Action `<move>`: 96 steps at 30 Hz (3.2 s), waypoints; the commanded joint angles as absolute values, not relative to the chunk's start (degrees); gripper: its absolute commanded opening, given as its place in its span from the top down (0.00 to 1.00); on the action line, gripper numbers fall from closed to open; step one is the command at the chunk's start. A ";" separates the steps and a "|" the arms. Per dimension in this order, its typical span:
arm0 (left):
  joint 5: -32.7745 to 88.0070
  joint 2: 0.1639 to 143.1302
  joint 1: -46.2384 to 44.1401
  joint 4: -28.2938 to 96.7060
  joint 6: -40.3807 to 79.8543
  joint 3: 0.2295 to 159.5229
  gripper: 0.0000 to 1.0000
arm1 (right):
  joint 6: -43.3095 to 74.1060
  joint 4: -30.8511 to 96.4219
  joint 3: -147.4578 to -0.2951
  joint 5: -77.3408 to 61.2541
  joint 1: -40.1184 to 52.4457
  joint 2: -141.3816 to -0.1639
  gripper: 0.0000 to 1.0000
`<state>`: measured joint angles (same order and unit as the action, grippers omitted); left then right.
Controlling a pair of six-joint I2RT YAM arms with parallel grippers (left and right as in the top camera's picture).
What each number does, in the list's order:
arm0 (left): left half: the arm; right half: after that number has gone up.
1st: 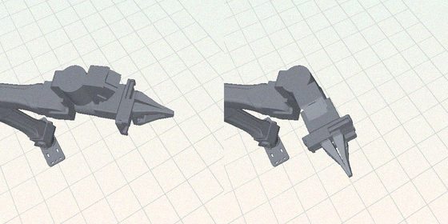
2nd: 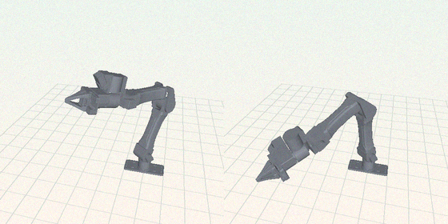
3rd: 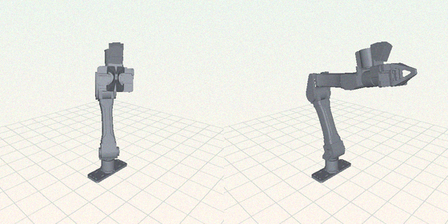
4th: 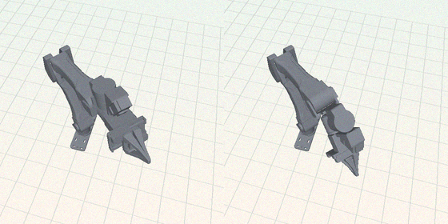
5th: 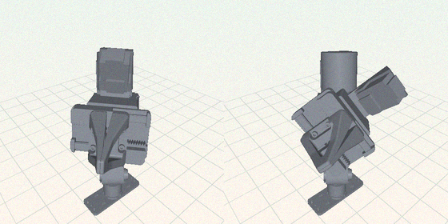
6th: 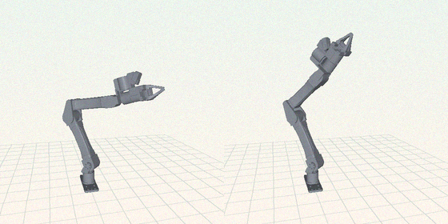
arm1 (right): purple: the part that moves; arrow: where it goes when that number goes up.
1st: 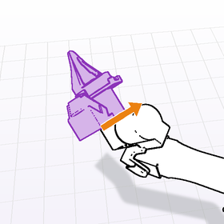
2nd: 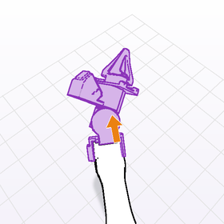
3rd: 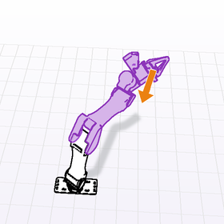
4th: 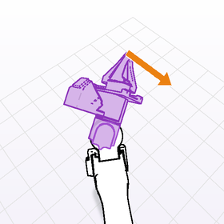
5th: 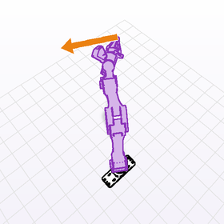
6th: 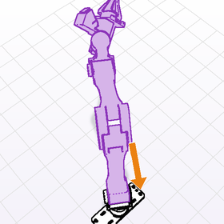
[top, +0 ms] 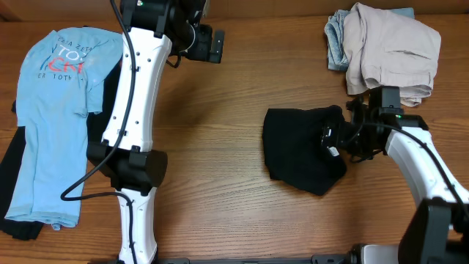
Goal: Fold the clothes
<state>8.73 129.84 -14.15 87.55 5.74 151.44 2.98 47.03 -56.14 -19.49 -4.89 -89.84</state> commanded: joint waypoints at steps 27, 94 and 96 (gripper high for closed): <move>8.34 130.85 -14.26 87.20 4.64 151.11 0.00 | 2.48 37.93 -67.88 -52.23 -4.82 -101.03 0.96; 5.34 130.89 -14.26 86.72 4.69 151.11 0.00 | 7.35 38.20 -87.83 -30.02 -27.35 -84.60 0.13; 5.34 130.89 -14.26 86.72 4.67 151.11 0.00 | 2.35 42.04 -87.83 -29.98 -25.54 -80.36 0.08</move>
<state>6.48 130.54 -14.15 86.65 5.74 151.44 13.39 39.72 -87.26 -29.78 -27.83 -86.63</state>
